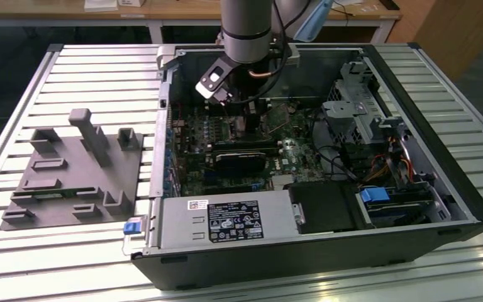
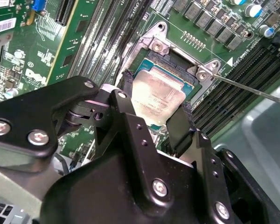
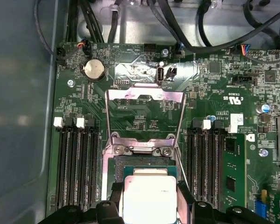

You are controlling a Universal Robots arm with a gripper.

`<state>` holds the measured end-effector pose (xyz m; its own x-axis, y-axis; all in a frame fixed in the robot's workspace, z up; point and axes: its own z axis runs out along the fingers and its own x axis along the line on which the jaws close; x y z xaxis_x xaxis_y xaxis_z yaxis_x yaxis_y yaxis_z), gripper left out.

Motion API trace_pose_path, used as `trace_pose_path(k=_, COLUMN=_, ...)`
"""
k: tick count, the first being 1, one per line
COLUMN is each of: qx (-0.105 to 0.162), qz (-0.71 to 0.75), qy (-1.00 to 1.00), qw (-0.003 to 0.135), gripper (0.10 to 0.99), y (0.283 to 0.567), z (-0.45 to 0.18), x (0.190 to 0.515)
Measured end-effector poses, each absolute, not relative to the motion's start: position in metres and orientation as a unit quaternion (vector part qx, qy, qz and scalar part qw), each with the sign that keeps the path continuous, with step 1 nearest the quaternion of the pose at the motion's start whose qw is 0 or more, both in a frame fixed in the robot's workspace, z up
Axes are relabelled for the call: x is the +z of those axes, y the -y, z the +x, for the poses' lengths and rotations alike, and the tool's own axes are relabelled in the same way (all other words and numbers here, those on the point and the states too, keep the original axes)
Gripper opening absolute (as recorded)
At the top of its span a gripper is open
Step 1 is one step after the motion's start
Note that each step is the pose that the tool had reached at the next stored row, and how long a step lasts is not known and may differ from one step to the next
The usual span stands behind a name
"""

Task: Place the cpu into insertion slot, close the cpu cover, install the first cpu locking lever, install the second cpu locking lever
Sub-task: 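Place the cpu into insertion slot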

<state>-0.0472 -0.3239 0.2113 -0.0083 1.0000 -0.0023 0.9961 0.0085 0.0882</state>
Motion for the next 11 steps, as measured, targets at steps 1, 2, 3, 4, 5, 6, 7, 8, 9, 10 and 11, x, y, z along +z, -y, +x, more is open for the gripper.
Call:
trace_pose_path(k=1, qx=0.031, qz=0.703, qy=-0.709, qw=0.032, gripper=0.537, y=0.3238, z=-0.0472, x=0.2102)
trace_pose_path(k=2, qx=0.03, qz=0.703, qy=-0.709, qw=0.032, gripper=0.537, y=0.3237, z=-0.0472, x=0.209)
trace_pose_path(k=3, qx=0.03, qz=0.704, qy=-0.709, qw=0.032, gripper=0.537, y=0.3237, z=-0.0472, x=0.2079)
trace_pose_path(k=4, qx=0.03, qz=0.705, qy=-0.708, qw=0.032, gripper=0.537, y=0.3237, z=-0.0472, x=0.2069)
trace_pose_path(k=5, qx=0.03, qz=0.706, qy=-0.707, qw=0.032, gripper=0.537, y=0.3237, z=-0.0472, x=0.2059)
trace_pose_path(k=6, qx=0.03, qz=0.706, qy=-0.707, qw=0.032, gripper=0.537, y=0.3236, z=-0.0472, x=0.2051)
trace_pose_path(k=7, qx=0.03, qz=0.706, qy=-0.707, qw=0.032, gripper=0.537, y=0.3235, z=-0.0472, x=0.2045)
trace_pose_path(k=8, qx=0.03, qz=0.706, qy=-0.707, qw=0.032, gripper=0.537, y=0.3234, z=-0.0472, x=0.2039)
trace_pose_path(k=9, qx=0.03, qz=0.706, qy=-0.707, qw=0.032, gripper=0.537, y=0.3232, z=-0.0472, x=0.2032)
trace_pose_path(k=10, qx=0.03, qz=0.706, qy=-0.707, qw=0.032, gripper=0.537, y=0.323, z=-0.0472, x=0.2026)
trace_pose_path(k=11, qx=0.03, qz=0.706, qy=-0.707, qw=0.032, gripper=0.537, y=0.3228, z=-0.0472, x=0.2019)
